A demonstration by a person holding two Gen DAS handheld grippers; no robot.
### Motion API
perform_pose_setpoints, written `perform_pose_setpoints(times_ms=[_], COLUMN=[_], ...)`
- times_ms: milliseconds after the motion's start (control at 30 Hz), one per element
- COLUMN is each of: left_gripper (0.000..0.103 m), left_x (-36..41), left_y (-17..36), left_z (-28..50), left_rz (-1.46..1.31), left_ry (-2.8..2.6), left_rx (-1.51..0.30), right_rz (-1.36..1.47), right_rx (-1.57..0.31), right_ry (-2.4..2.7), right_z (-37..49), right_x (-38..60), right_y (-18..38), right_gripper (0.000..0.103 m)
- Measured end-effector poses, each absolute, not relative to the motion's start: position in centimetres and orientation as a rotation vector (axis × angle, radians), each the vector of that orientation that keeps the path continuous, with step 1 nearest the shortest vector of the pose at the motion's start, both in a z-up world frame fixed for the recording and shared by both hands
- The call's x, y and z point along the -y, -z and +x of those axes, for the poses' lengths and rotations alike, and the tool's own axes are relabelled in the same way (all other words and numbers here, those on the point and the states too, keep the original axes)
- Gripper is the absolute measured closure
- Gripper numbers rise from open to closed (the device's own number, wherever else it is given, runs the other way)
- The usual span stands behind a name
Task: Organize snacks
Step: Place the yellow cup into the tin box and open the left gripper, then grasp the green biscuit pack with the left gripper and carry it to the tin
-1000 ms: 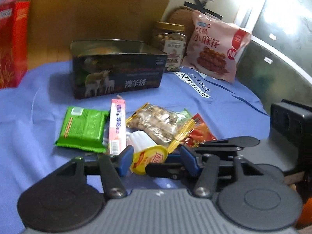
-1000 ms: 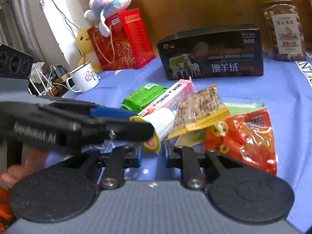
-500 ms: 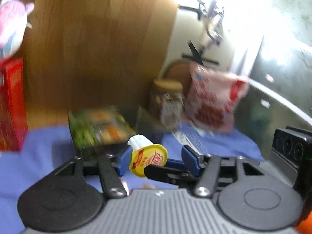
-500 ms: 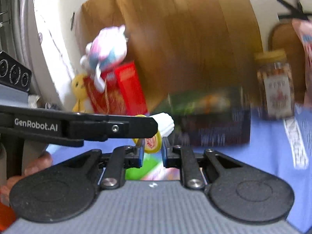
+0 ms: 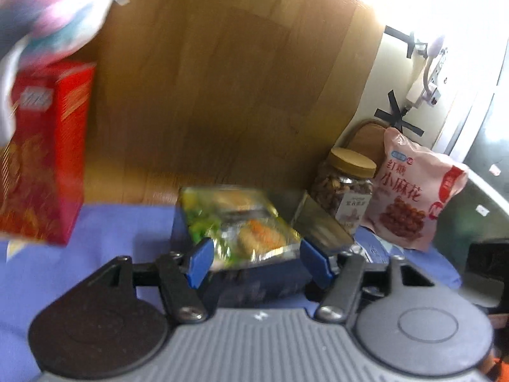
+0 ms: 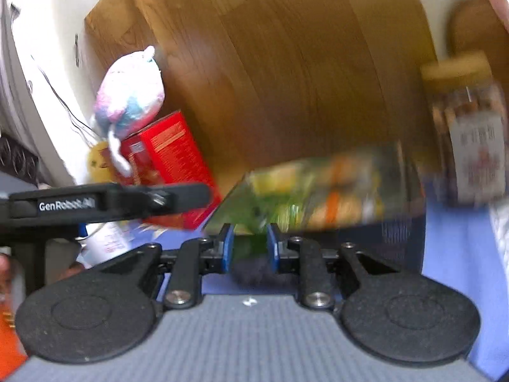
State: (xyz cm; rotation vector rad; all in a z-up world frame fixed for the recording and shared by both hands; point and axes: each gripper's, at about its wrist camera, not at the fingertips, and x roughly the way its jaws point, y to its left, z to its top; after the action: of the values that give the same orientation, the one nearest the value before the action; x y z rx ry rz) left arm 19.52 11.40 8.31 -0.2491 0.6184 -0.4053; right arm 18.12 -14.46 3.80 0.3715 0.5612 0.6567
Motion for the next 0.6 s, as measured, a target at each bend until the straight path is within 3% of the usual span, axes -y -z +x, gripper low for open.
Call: perform_pose_setpoints(times_ms=[333, 400, 600], left_gripper=[0.041, 0.041, 0.041], left_x=[-14.6, -14.7, -14.0], left_y=[-1.9, -1.4, -2.0], left_z=[16.8, 16.5, 15.6], left_rz=[-0.307, -0.322, -0.293], left_ry=[0.29, 0.298, 0.336], left_rx=[-0.821, -0.838, -0.819], right_rz=[0.203, 0.095, -0.044], right_rx=[-0.661, -0.689, -0.699], right_ry=[-0.858, -0.832, -0.661], right_z=[11.0, 10.4, 9.9], right_x=[8.2, 6.6, 8.0], right_y=[-1.8, -1.4, -0.7], right_gripper=[0.076, 0.071, 0.072])
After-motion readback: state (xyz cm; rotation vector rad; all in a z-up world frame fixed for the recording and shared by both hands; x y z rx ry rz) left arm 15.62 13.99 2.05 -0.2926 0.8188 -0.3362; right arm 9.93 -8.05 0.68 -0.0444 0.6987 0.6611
